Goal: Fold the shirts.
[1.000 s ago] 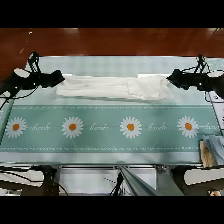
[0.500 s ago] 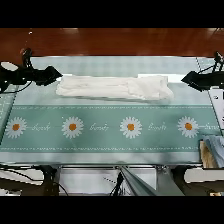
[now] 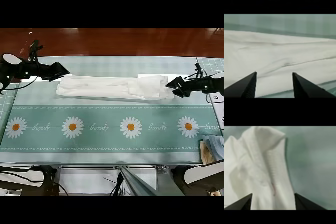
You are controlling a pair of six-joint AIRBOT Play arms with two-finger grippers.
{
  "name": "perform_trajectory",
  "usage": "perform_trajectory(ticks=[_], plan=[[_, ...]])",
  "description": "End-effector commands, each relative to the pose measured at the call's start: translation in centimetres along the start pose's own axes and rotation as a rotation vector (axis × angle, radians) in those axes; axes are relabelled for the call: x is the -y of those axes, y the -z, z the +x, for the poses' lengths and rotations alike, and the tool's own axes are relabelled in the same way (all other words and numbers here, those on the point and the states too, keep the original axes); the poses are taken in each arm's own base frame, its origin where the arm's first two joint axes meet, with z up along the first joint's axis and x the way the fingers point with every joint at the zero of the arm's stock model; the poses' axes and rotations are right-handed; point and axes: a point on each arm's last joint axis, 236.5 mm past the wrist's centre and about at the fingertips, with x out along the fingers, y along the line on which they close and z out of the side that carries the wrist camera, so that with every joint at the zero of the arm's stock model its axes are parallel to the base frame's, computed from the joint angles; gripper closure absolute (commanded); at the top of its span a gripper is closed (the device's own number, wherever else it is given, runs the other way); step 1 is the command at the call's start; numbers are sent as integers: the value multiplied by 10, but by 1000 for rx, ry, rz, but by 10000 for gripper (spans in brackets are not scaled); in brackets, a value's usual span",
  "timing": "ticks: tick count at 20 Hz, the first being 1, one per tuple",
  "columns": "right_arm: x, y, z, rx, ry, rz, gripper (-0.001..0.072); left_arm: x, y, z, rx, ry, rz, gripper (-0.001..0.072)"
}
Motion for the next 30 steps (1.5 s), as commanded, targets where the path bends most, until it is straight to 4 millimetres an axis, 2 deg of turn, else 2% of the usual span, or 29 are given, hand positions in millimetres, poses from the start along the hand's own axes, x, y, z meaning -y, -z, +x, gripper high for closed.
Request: perform_trajectory(ticks=[1, 3, 4, 5, 6, 7, 8, 9, 11, 13, 17, 19, 21, 23, 25, 28, 30], plan=[[-36, 6, 35, -16, -124, 14, 101, 20, 5, 7, -17, 20, 70, 178], [-49, 3, 42, 8, -146, 1, 122, 23, 6, 8, -20, 23, 74, 178], [-57, 3, 43, 14, -163, -21, 234, 23, 6, 8, -20, 25, 74, 178], [-62, 4, 41, 15, -177, -47, 469, 23, 6, 7, -18, 25, 74, 182], [-67, 6, 36, 9, -185, -62, 607, 25, 5, 5, -14, 26, 77, 283], [-73, 8, 28, 3, -192, -96, 670, 27, 3, 2, -6, 27, 81, 423], [-80, 11, 18, -2, -191, -135, 697, 34, 0, -2, 4, 35, 87, 590], [-87, 14, 6, -4, -180, -181, 697, 41, -2, -5, 15, 46, 92, 683], [-106, 26, -19, -17, -153, -266, 697, 65, 1, -5, 13, 97, 98, 683], [-122, 38, -44, -22, -112, -316, 697, 93, 15, 6, -26, 138, 129, 683], [-137, 62, -78, -24, 17, -424, 697, 149, 64, 38, -133, 194, 165, 684], [-141, 72, -89, -33, 61, -445, 698, 161, 97, 59, -183, 189, 141, 683], [-151, 86, -96, -54, 56, -471, 697, 162, 128, 76, -222, 167, 97, 683], [-162, 98, -102, -65, 47, -487, 697, 169, 149, 89, -239, 172, 61, 683], [-173, 105, -109, -52, 55, -498, 697, 184, 159, 97, -247, 203, 37, 683], [-181, 114, -119, -29, 99, -525, 697, 198, 163, 110, -222, 214, 27, 683], [-187, 121, -125, -15, 112, -540, 697, 206, 174, 120, -244, 236, -16, 683]])
